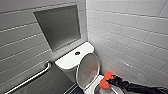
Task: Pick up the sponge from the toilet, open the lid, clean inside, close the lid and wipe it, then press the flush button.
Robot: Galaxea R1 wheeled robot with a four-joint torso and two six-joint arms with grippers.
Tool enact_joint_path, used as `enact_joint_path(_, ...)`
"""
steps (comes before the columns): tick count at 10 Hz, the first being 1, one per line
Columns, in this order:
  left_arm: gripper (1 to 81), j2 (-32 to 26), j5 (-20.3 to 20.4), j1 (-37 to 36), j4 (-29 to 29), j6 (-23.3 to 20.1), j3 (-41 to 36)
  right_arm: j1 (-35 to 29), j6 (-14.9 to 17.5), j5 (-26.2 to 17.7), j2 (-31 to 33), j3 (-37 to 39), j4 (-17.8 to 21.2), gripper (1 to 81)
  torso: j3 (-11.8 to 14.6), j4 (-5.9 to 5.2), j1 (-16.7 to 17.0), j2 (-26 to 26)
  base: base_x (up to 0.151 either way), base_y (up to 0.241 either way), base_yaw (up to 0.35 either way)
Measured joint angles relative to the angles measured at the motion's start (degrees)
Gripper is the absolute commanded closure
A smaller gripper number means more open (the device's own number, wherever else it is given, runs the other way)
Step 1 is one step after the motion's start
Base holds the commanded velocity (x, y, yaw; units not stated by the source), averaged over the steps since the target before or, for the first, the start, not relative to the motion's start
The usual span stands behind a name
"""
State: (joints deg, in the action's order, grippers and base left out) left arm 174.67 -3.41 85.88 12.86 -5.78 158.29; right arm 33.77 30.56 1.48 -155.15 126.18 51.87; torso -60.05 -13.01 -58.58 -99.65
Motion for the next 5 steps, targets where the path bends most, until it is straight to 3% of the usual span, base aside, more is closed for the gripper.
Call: enact_joint_path(5, 1.0, 0.11, -0.02, -0.11, -0.02, -0.02, 0.00, 1.65, 0.02, 0.45, -3.21, 3.22, -0.02, 81.1, -0.04, 0.00, 0.00, 0.00, 0.000, 0.000, 0.000)
